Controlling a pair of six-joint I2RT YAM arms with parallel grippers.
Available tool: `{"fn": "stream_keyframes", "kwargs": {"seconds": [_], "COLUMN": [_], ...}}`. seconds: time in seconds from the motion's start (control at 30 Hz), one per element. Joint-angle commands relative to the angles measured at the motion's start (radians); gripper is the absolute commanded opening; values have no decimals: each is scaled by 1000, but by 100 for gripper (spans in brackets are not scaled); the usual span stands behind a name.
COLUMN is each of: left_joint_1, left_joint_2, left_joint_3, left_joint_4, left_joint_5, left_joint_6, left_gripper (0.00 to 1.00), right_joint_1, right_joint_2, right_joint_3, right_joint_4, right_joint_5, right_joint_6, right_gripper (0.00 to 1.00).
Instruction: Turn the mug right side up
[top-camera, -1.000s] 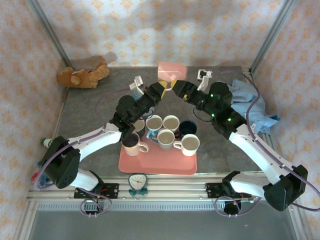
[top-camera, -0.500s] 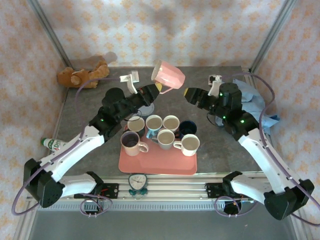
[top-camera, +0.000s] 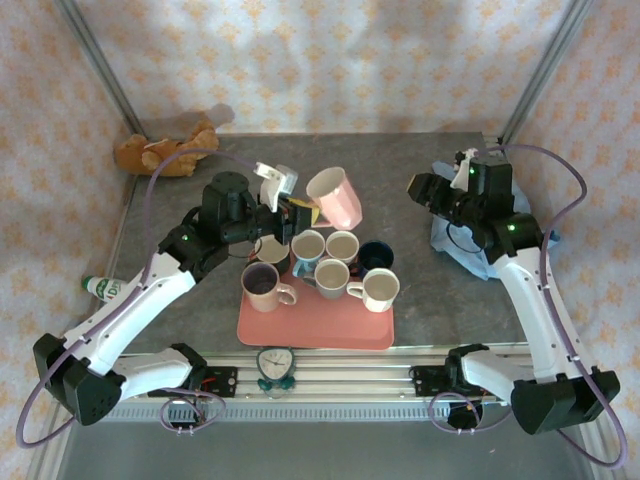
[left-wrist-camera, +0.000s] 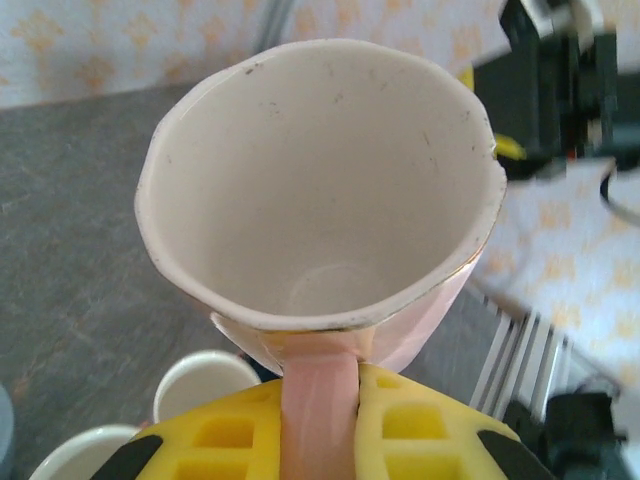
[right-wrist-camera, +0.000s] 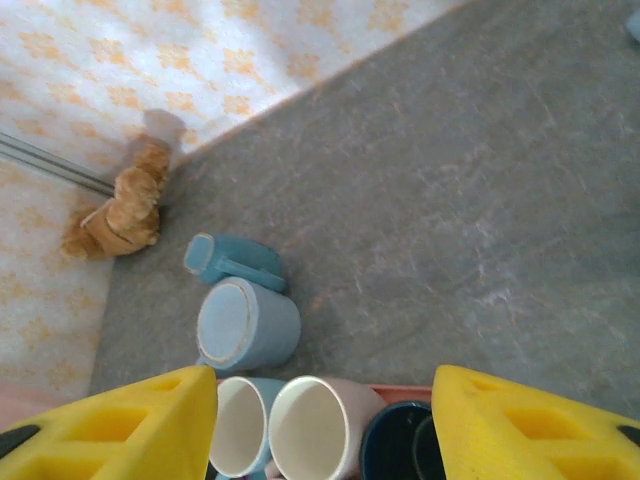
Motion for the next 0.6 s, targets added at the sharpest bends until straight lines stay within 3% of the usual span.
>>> {"fn": "stream_keyframes", "kwargs": {"seconds": [0.0, 0.13, 0.37, 0.57], "left_joint_1": [-5, -16, -101, -195], "left_joint_2": [-59, -57, -52, -38], "left_joint_3": [41, 15, -58, -142], "left_joint_4": [-30, -72, -146, -131], "left_joint_5": [121, 177, 278, 211], "left_joint_6": [225, 328, 625, 768], "left_gripper": [0, 0, 0, 0], "right_joint_1": [-18, -23, -28, -31], "right_joint_2": [11, 26, 24, 18], "right_joint_3": [29, 41, 54, 47], "right_joint_4": [-100, -160, -255, -297], "right_joint_5": [-45, -59, -39, -29], "right_joint_6": [-27, -27, -81, -93], "right_gripper": [59, 59, 59, 58]}}
